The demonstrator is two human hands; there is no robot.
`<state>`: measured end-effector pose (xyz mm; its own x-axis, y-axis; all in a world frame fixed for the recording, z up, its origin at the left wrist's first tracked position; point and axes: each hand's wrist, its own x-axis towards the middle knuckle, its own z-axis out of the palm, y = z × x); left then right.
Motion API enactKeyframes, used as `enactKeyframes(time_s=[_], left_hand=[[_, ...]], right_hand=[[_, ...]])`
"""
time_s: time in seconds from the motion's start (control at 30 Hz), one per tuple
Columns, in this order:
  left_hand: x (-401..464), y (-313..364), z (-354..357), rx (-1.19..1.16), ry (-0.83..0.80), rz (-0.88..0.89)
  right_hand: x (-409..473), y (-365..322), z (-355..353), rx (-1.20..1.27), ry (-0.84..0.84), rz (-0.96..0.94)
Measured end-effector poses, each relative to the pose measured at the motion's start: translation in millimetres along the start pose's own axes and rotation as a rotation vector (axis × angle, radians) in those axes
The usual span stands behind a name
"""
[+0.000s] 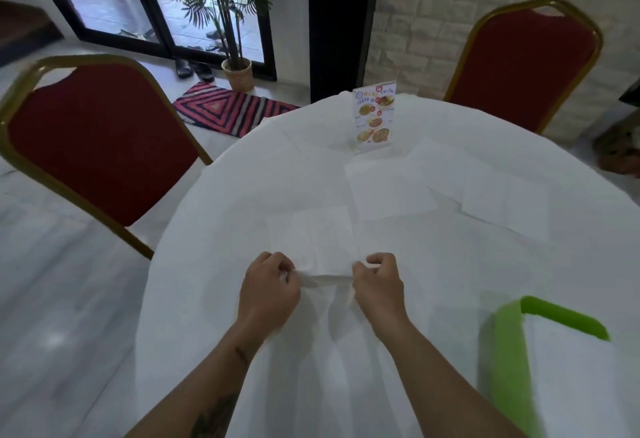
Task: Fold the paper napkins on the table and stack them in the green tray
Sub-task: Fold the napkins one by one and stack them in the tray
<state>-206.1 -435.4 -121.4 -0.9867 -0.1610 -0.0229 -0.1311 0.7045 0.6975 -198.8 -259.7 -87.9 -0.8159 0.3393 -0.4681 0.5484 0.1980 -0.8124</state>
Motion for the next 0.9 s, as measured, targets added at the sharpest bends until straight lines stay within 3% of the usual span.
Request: enactKeyframes(time_s=[0.2,0.33,0.43,0.6,0.73,0.8,0.9], left_hand=[[-53,-14,-14,-0.038,-0.072,0.029],[-75,-15,-24,-0.053,-0.19,0.05],[-87,-14,-32,-0.084,-0.276,0.027],[-99,-18,-43,-0.08,-0.236,0.006],[-107,-20,-45,-0.087,-0.199,-0.03],[-110,-19,-42,-0.052,-0.214,-0.013],[-115,-17,-35,0.056,-0.268,0.089]], right_hand=[[-29,14,11,0.588,-0.141,0.363],[-49,13,2,0.641,-0.139,0.334],[-64,6,-6,0.447,-0.097,0.189],[-95,-1,-11,-0.262,-0.128,-0.221],[-101,20,-6,-0.821,-0.366,-0.149],[-104,31,-4,-0.837,-0.389,-0.096],[-102,36,-2,-0.718,-0.267,-0.101]])
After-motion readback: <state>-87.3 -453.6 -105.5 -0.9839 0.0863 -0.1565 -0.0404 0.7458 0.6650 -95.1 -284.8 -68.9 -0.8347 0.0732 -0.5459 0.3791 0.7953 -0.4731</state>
